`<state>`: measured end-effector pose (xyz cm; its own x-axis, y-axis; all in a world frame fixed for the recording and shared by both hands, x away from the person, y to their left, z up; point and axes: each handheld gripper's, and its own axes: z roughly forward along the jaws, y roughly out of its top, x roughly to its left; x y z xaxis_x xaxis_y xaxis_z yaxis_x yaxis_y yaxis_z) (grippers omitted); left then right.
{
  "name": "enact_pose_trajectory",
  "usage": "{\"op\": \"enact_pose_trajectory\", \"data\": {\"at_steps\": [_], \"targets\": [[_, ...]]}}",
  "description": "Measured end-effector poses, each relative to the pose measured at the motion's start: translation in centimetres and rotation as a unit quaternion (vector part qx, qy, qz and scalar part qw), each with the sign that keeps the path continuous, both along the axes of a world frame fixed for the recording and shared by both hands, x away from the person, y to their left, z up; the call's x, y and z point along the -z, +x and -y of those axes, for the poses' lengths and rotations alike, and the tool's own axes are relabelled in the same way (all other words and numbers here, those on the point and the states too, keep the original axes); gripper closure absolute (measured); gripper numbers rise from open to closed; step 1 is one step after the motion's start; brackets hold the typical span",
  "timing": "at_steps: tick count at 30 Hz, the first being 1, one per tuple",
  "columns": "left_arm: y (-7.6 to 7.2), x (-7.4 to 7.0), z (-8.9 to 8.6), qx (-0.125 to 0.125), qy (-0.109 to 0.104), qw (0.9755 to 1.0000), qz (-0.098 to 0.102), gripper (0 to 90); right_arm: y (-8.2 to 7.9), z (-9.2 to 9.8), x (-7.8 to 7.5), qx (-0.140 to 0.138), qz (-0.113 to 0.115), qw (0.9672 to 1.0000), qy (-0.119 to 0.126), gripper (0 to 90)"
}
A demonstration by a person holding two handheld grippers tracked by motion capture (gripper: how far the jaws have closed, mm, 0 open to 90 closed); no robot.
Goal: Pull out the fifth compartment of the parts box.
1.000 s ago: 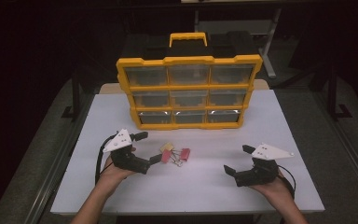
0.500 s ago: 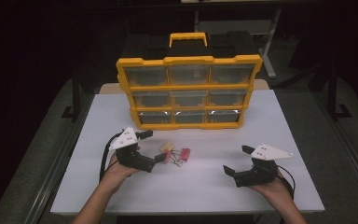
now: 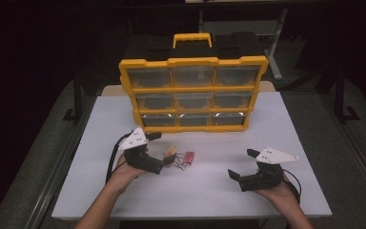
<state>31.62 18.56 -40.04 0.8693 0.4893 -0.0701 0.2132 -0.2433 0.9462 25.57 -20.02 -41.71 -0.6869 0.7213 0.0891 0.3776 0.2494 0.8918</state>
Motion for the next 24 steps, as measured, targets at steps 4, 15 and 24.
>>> {"op": "enact_pose_trajectory", "data": {"at_steps": [4,15,24], "targets": [[0.1,0.1,0.3,0.004,0.006,1.0,0.0,0.0,0.0,0.0,0.0,0.0,0.0,1.0,0.002,0.0],[0.6,0.3,0.8,0.01,0.003,0.9999,-0.009,0.0,0.1,-0.1,0.0,-0.001,-0.004,1.0,0.006,0.0],[1.3,-0.2,1.6,0.016,-0.007,0.9998,0.002,0.0,0.1,0.0,0.0,0.001,-0.004,0.9999,0.009,0.0]]}}
